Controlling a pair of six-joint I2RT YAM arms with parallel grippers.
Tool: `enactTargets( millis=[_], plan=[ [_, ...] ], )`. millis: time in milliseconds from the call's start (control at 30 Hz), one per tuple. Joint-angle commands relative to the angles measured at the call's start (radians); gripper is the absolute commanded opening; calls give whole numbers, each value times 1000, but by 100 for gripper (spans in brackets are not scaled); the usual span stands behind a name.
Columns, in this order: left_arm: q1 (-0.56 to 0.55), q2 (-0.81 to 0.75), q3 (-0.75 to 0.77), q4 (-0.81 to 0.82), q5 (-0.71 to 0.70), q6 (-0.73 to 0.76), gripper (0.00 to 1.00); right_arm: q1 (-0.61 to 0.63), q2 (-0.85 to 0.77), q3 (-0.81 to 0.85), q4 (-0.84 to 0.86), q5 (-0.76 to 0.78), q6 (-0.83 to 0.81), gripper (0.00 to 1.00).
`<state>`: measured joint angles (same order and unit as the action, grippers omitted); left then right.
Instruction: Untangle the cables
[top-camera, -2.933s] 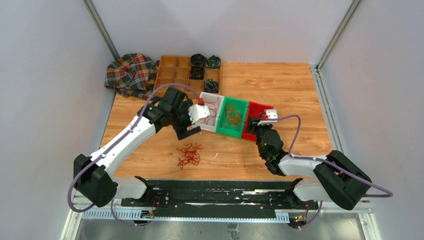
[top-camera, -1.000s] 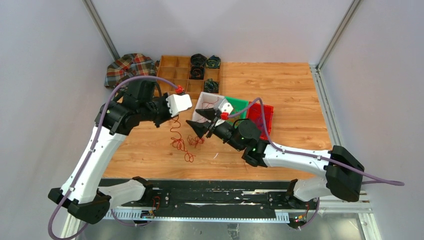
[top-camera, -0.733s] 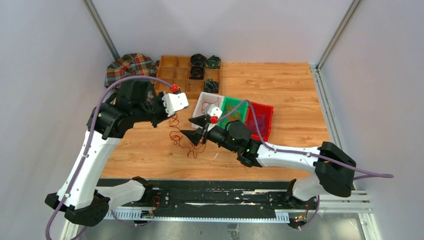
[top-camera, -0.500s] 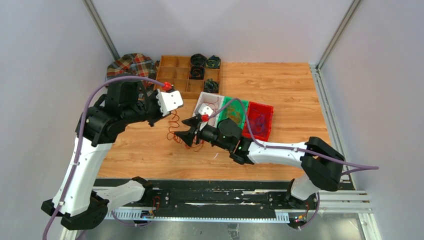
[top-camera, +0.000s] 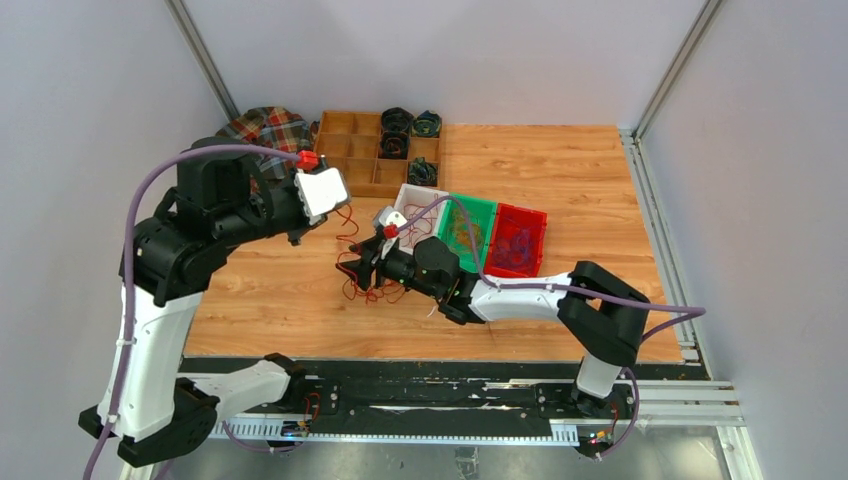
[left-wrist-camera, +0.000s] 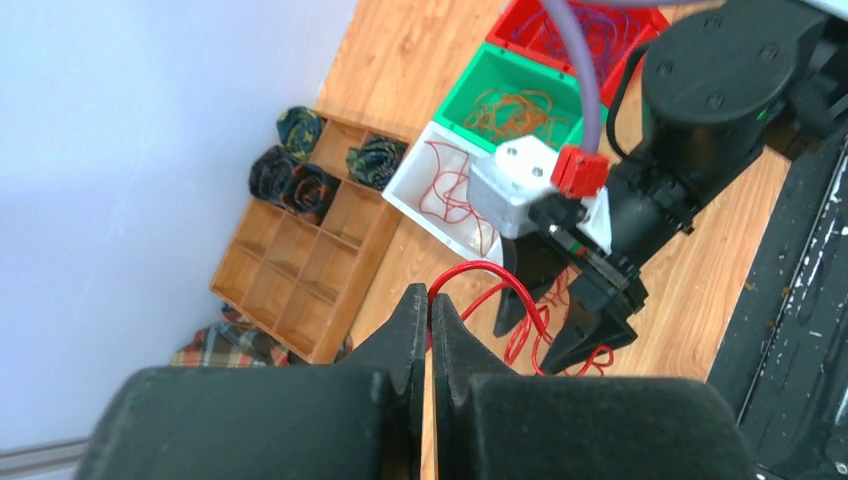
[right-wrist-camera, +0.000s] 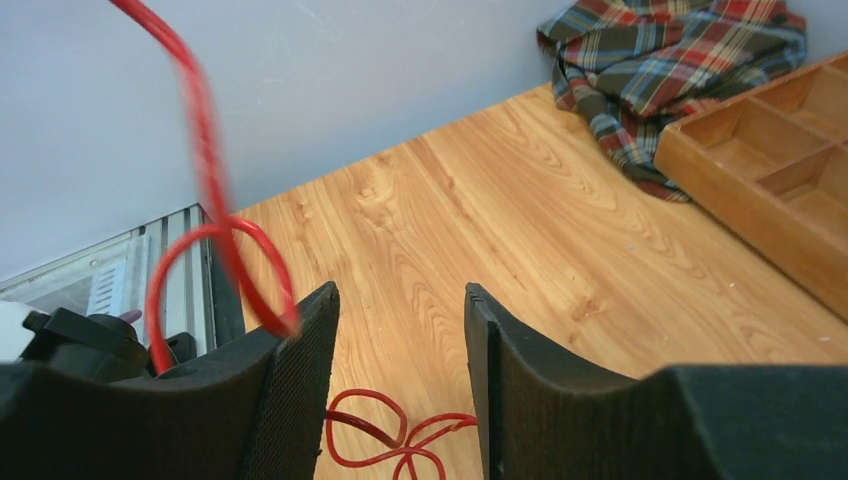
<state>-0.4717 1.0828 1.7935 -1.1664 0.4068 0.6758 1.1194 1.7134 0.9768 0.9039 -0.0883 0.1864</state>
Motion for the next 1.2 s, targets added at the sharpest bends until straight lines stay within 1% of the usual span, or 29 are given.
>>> enactTargets(
  millis=[0,233,300,600,700,867,1167],
  plan=[
    [2,19,96,4,39,-26,0,11,48,6,72,10,60,48],
    [2,66,262,5,49,-42,0,11,103,-25,112,20,111,42],
    [3,89,332,5,31,-35,0,11,124,-45,129,27,127,41],
    [3,173,559,8,-96,49,0,10,139,-133,227,30,182,47],
    [3,182,590,10,-95,63,0,10,132,-150,234,33,182,46],
    [3,186,605,10,-103,78,0,8,122,-173,237,32,183,42],
    [2,198,631,20,-109,90,0,-8,46,-212,216,26,175,41]
  ],
)
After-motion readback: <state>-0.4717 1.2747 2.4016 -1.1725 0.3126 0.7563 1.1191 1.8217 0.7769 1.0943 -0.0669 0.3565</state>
